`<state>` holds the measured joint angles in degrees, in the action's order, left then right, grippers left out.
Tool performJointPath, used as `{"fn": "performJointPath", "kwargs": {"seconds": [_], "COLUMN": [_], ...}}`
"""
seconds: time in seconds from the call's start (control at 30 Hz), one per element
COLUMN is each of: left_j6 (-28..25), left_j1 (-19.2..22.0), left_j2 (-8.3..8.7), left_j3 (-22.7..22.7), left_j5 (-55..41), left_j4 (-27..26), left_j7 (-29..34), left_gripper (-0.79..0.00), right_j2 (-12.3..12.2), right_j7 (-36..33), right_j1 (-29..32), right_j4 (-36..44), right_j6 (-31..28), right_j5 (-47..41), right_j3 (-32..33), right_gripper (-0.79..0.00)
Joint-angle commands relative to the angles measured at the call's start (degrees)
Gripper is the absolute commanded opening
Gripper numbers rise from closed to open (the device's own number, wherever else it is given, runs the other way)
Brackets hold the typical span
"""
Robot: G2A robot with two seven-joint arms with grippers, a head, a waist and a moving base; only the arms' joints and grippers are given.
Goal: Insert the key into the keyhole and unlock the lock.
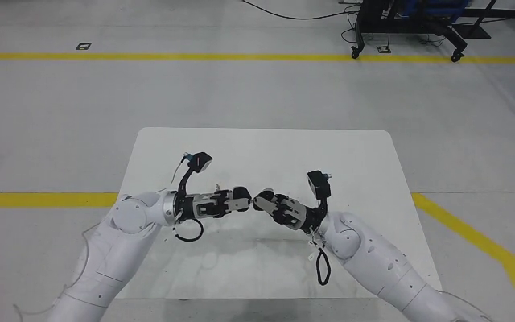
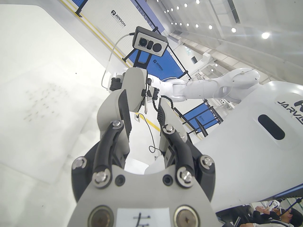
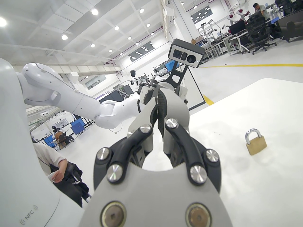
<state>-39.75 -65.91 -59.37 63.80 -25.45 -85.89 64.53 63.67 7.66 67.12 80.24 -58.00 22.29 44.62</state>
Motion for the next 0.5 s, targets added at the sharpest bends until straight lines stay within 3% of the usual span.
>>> {"fn": "performJointPath", "kwargs": {"seconds": [0.0,0.1,0.27,0.33,0.47], "left_j6": [0.0,-0.1,-1.2,-1.7,-2.6], "left_j1": [0.0,0.1,0.4,0.3,0.4], "left_j2": [0.08,0.23,0.49,0.52,0.55], "left_j3": [-0.2,-0.4,-0.7,-0.9,-0.5], "left_j5": [0.1,0.5,4.7,5.2,5.0], "left_j4": [0.0,-0.1,0.0,0.1,0.7], "left_j7": [0.0,-0.1,-1.2,-1.7,-3.1], "left_gripper": [-0.566,-0.591,-0.696,-0.782,-0.785], "right_j2": [0.1,0.3,0.6,0.7,0.9], "right_j7": [-0.4,-1.0,-1.1,-1.2,-1.9], "right_j1": [0.0,-0.3,-0.5,-0.5,-0.6], "right_j4": [-0.2,-0.6,-1.1,-1.3,-1.3], "right_j6": [0.0,0.0,0.0,0.0,0.0], "right_j5": [-0.6,-1.4,-2.3,-2.4,-2.5], "right_j3": [-0.4,-0.8,-0.8,-0.8,-0.9], "right_gripper": [-0.785,-0.785,-0.785,-0.785,-0.785]}}
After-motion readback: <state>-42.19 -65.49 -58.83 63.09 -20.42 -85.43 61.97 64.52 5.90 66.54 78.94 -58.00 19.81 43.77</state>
